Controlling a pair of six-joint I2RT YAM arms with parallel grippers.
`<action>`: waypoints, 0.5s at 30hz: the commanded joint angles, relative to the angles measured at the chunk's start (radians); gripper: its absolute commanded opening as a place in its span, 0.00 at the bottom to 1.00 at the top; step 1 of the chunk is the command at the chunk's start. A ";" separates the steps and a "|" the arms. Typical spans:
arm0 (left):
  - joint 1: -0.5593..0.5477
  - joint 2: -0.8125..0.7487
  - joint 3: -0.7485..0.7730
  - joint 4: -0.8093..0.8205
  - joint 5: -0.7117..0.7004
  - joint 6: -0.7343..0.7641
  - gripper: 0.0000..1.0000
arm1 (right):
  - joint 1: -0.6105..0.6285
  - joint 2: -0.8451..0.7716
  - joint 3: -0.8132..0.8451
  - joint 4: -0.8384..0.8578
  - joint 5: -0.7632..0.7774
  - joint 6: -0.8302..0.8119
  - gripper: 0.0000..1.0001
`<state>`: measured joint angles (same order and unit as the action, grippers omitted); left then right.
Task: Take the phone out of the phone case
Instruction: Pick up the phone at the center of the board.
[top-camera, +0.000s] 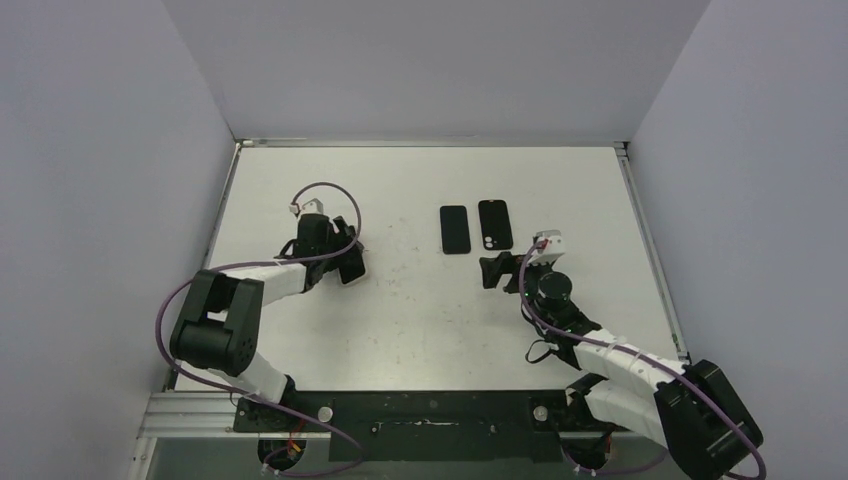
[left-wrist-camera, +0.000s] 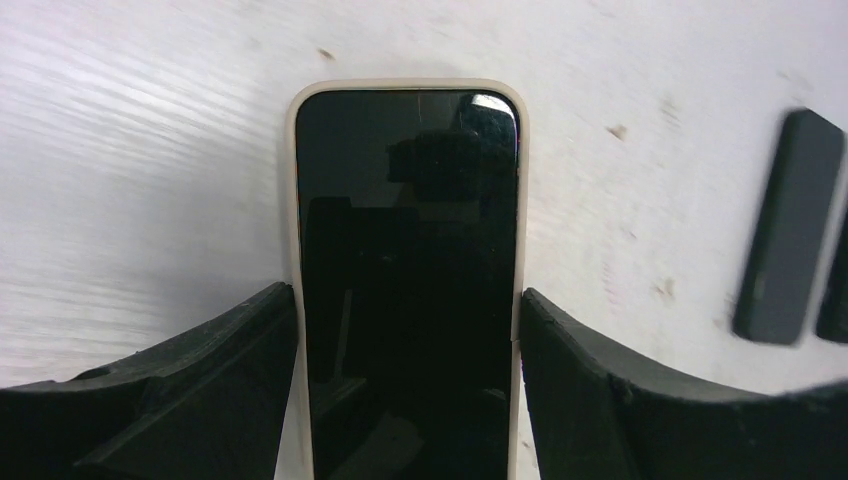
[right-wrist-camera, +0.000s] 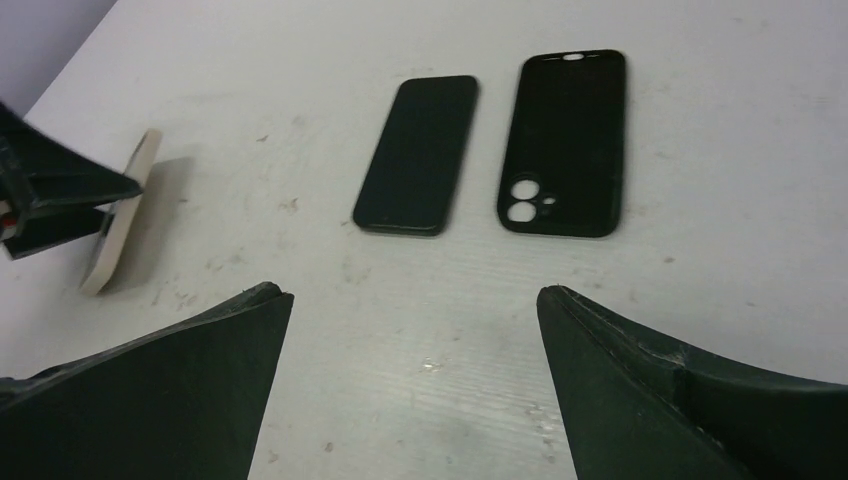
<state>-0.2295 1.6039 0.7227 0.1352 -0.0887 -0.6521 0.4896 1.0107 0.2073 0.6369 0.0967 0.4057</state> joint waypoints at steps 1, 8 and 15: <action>-0.036 -0.056 -0.098 0.208 0.186 -0.169 0.19 | 0.110 0.061 0.093 0.050 -0.070 0.012 1.00; -0.137 -0.119 -0.214 0.435 0.229 -0.280 0.17 | 0.294 0.187 0.182 0.054 -0.045 0.052 0.98; -0.198 -0.123 -0.324 0.644 0.253 -0.397 0.13 | 0.473 0.356 0.286 0.065 0.087 0.089 0.95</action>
<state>-0.4129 1.5120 0.4294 0.5629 0.1230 -0.9485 0.8989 1.3041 0.4248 0.6460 0.0967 0.4572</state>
